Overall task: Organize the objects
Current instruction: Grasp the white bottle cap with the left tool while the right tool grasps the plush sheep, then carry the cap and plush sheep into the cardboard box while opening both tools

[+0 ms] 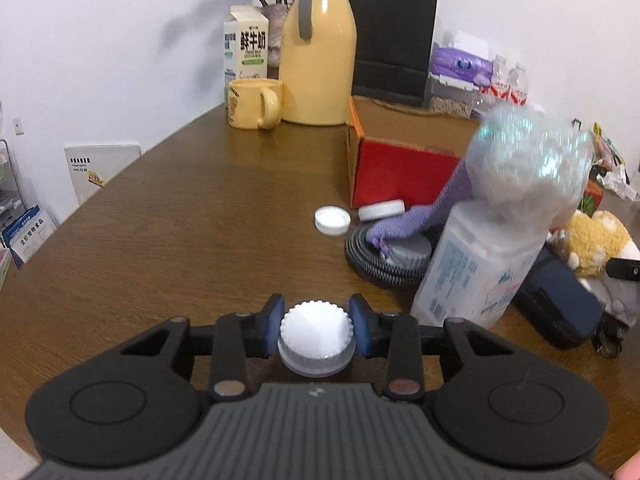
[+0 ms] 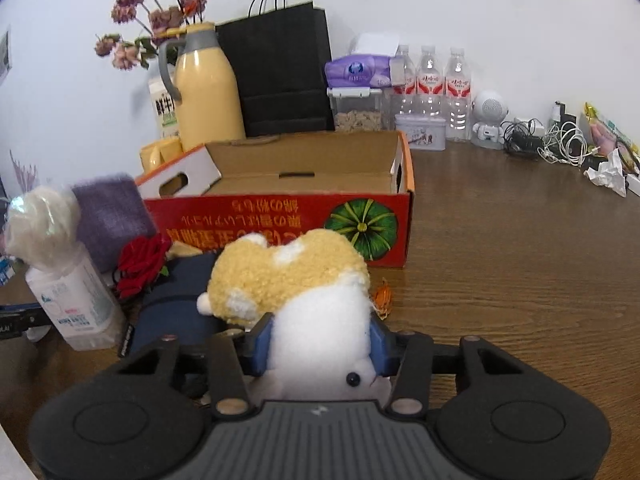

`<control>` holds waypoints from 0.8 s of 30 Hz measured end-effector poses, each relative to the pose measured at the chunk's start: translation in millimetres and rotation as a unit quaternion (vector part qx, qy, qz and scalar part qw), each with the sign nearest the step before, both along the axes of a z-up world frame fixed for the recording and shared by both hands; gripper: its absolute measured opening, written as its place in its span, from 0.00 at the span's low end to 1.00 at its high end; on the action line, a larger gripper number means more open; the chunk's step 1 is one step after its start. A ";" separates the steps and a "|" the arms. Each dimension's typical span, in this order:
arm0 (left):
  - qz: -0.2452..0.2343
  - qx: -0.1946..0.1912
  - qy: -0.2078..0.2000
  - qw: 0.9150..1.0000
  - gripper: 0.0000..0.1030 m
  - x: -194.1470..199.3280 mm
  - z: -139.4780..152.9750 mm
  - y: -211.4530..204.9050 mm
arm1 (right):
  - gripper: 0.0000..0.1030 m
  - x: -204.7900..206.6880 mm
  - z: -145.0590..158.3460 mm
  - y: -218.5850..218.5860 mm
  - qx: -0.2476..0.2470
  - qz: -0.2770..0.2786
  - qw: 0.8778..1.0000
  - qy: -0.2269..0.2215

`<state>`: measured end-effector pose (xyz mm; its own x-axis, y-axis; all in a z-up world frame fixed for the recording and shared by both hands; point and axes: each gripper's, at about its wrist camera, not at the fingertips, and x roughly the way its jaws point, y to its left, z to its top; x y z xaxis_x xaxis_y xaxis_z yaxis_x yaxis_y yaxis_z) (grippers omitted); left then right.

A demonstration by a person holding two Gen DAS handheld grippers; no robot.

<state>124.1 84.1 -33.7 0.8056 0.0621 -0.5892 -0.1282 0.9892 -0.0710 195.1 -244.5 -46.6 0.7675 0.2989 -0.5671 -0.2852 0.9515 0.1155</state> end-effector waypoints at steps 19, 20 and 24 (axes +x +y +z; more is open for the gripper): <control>-0.064 0.012 -0.106 0.992 0.35 131.1 109.6 -8.8 | 0.43 75.7 80.3 15.1 0.022 0.003 0.996 -0.087; -0.071 0.010 -0.104 0.992 0.35 142.5 111.7 -10.7 | 0.43 85.9 81.0 18.0 0.021 0.003 0.996 -0.086; -0.105 0.005 -0.081 0.991 0.35 186.9 111.3 -18.6 | 0.43 130.2 81.7 30.8 0.015 -0.005 0.997 -0.081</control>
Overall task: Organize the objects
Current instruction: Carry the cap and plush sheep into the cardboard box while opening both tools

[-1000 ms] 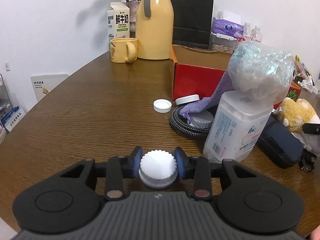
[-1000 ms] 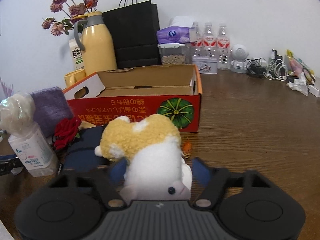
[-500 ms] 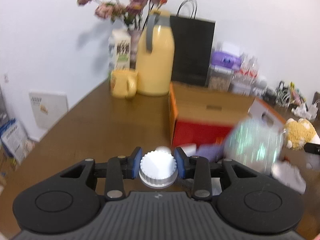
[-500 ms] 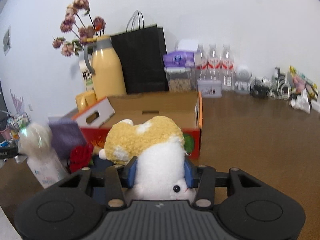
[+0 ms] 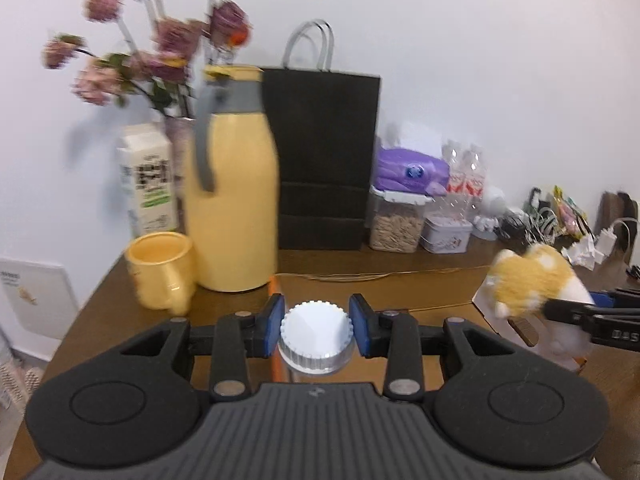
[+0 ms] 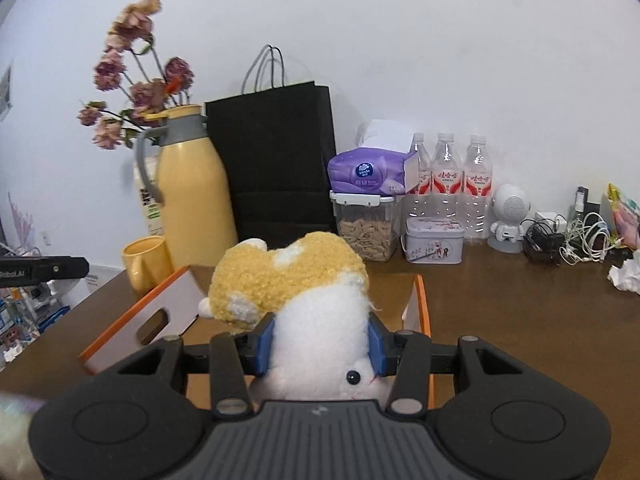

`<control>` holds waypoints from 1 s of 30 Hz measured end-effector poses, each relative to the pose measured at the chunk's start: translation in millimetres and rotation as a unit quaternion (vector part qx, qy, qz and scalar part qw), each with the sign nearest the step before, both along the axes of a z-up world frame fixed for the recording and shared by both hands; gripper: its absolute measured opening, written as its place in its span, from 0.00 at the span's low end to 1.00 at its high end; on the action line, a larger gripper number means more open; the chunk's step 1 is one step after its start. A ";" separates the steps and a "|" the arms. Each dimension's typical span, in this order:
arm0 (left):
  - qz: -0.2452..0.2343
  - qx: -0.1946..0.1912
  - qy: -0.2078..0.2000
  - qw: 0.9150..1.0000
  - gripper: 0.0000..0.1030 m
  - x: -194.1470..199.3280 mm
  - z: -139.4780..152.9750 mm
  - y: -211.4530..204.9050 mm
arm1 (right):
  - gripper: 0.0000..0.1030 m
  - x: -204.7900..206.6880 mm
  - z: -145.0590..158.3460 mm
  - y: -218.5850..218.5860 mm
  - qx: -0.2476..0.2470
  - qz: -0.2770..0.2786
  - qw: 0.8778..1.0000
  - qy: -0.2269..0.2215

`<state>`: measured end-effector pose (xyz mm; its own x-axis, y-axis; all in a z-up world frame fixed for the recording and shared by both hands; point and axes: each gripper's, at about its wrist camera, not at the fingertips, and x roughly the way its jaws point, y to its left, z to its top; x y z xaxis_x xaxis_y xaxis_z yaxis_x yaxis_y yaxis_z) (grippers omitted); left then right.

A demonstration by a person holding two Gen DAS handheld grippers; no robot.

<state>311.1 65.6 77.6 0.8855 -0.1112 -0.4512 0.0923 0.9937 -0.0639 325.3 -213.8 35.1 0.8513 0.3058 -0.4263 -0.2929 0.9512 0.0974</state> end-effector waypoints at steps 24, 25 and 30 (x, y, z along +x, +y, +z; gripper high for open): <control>-0.085 0.029 0.141 0.986 0.47 95.2 -61.9 -43.0 | 0.49 78.7 -55.7 14.9 -0.016 -0.029 0.995 0.090; -0.083 0.029 0.141 0.986 0.53 94.4 -61.4 -42.7 | 0.56 77.7 -54.9 15.0 -0.017 -0.029 0.996 0.089; -0.077 0.032 0.131 0.988 0.79 88.1 -55.6 -41.2 | 0.82 71.0 -47.3 14.6 -0.019 -0.030 0.996 0.077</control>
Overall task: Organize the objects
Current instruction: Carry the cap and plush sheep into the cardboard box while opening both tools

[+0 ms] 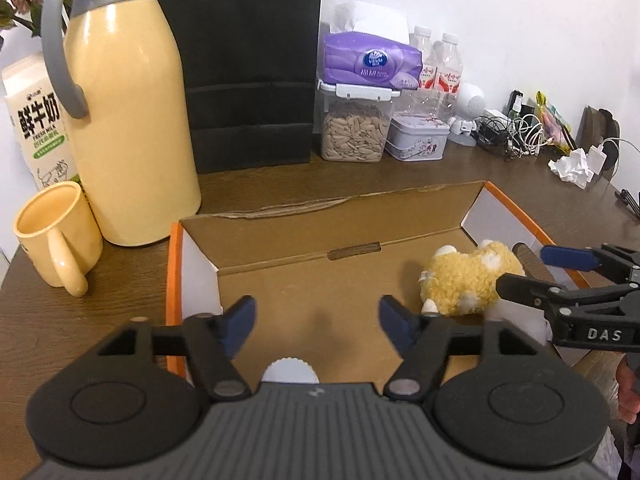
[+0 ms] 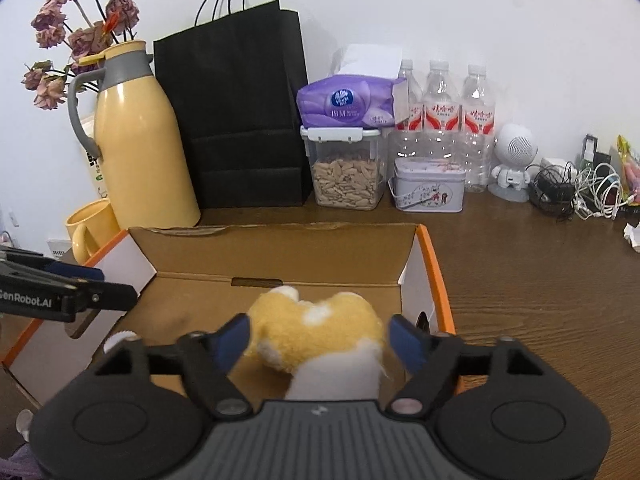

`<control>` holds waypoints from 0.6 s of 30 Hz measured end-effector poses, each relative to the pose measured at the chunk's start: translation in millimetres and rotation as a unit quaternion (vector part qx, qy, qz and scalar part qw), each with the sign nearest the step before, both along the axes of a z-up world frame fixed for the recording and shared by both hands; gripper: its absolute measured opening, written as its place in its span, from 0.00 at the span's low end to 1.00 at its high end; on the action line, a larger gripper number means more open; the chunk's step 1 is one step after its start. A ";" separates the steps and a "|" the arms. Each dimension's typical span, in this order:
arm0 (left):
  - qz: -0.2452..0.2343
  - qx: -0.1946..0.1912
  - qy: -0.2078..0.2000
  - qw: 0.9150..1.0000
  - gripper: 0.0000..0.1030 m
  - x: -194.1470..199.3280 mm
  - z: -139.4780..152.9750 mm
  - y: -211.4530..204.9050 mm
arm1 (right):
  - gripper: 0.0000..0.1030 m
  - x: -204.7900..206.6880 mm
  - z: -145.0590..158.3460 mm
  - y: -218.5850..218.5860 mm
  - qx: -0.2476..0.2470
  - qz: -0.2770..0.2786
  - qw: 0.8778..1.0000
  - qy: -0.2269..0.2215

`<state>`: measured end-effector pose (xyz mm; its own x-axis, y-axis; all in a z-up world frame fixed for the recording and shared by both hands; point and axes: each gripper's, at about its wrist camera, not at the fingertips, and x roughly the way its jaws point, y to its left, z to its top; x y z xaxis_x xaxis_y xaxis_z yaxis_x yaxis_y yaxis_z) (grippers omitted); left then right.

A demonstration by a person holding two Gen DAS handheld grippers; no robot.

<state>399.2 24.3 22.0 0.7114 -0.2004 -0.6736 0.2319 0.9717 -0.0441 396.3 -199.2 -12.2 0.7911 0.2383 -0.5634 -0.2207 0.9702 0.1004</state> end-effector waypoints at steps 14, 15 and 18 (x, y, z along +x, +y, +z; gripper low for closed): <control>0.058 0.002 -0.080 0.995 1.00 -40.5 48.1 24.4 | 1.00 -31.8 32.4 -5.1 -0.013 0.003 0.999 -0.030; 0.061 0.001 -0.084 0.995 1.00 -44.8 51.1 25.9 | 1.00 -35.8 35.1 -6.4 -0.014 0.003 0.999 -0.033; 0.071 -0.001 -0.096 0.993 1.00 -59.6 59.9 29.9 | 1.00 -49.1 43.2 -10.1 -0.014 0.002 0.999 -0.043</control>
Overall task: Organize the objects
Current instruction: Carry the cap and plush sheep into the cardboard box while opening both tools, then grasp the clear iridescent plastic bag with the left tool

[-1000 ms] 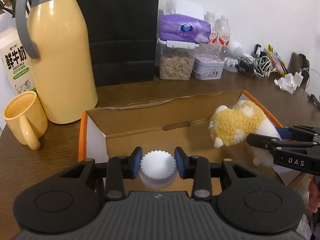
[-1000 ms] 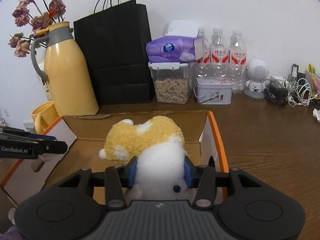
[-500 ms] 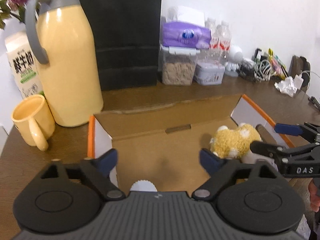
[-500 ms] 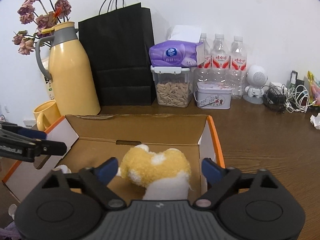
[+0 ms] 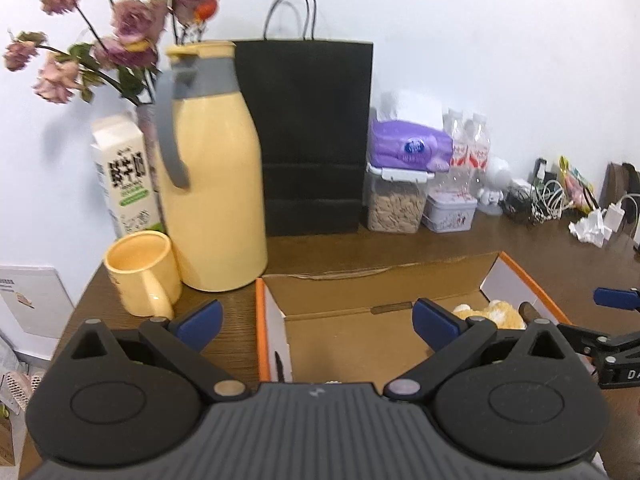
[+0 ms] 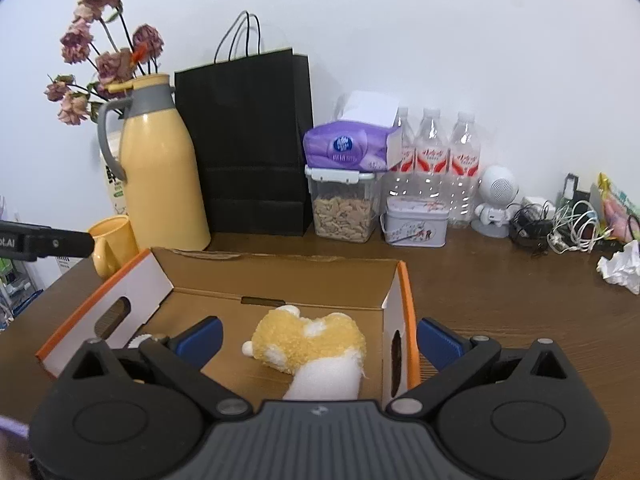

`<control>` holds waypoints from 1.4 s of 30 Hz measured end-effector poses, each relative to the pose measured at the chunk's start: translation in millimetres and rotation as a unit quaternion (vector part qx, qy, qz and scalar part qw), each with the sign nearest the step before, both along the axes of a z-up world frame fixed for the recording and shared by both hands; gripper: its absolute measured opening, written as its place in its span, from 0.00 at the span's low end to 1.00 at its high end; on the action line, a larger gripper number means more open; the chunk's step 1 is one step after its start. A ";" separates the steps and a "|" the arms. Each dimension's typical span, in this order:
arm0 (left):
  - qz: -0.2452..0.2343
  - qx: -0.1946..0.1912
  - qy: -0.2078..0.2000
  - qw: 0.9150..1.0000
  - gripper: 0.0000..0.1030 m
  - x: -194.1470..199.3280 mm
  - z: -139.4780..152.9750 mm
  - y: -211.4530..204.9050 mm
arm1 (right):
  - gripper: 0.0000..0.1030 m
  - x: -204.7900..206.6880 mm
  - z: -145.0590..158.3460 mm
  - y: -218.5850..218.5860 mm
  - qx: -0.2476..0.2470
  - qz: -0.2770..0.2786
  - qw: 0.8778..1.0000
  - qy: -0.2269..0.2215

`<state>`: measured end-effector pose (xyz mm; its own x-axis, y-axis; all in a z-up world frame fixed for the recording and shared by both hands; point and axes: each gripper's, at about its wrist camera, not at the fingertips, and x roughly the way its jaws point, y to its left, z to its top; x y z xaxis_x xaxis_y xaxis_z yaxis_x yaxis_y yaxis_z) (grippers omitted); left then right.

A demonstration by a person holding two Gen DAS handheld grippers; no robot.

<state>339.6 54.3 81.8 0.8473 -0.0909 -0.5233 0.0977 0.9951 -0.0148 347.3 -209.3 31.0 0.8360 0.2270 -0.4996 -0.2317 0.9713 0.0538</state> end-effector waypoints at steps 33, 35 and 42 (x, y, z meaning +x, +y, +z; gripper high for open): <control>0.017 -0.037 -0.069 0.997 1.00 -213.3 -14.0 -21.7 | 1.00 -157.5 -18.7 -7.1 -0.004 0.030 1.000 0.009; 0.016 -0.031 -0.066 0.997 1.00 -216.3 -20.4 -27.3 | 1.00 -162.4 -24.3 -6.3 -0.007 0.031 0.999 0.013; 0.014 -0.015 -0.050 0.999 1.00 -219.8 -40.9 -36.4 | 1.00 -170.3 -37.8 -8.5 -0.012 0.033 0.999 0.026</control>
<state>119.9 17.9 40.9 0.8974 -0.0812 -0.4336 0.0726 0.9967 -0.0364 176.9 -217.9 -6.8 0.7927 0.2676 -0.5478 -0.2923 0.9553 0.0437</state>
